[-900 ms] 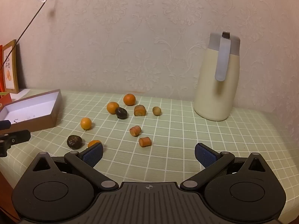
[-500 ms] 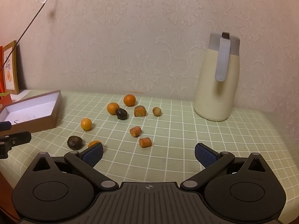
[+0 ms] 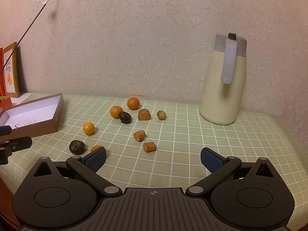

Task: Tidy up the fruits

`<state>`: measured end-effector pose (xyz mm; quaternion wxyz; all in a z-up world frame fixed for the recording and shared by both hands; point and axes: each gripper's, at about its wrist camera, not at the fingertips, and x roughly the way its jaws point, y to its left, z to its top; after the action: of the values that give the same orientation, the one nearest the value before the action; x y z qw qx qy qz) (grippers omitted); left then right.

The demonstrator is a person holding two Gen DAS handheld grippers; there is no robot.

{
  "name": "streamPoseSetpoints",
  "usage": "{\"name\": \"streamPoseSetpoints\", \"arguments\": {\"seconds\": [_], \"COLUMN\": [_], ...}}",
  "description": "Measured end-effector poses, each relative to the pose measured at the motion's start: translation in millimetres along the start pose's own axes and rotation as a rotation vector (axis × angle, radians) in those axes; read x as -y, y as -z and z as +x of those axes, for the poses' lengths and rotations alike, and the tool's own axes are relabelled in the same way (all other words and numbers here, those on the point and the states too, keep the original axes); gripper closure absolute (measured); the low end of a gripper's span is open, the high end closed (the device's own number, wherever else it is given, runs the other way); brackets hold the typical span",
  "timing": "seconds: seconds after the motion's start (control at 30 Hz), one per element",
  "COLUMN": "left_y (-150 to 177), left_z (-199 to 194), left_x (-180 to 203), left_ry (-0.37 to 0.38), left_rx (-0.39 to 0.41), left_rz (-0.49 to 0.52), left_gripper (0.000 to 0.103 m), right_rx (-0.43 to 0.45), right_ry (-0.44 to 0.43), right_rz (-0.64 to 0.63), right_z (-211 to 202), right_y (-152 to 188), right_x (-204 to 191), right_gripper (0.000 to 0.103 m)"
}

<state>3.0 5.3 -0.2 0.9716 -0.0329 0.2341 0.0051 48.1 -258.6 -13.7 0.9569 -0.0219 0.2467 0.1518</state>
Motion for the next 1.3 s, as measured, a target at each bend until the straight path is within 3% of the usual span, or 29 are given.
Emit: {"name": "streamPoseSetpoints", "arguments": {"seconds": [1.3], "left_y": [1.7], "left_z": [-0.4], "left_x": [3.2], "left_ry": [-0.003], "left_rx": [0.006], "left_rz": [0.002], "left_gripper": [0.006], "right_rx": [0.004], "right_ry": [-0.001], "right_rz": [0.005], "right_z": [-1.0], "right_y": [0.1], "right_x": [0.9], "right_gripper": [0.0]}}
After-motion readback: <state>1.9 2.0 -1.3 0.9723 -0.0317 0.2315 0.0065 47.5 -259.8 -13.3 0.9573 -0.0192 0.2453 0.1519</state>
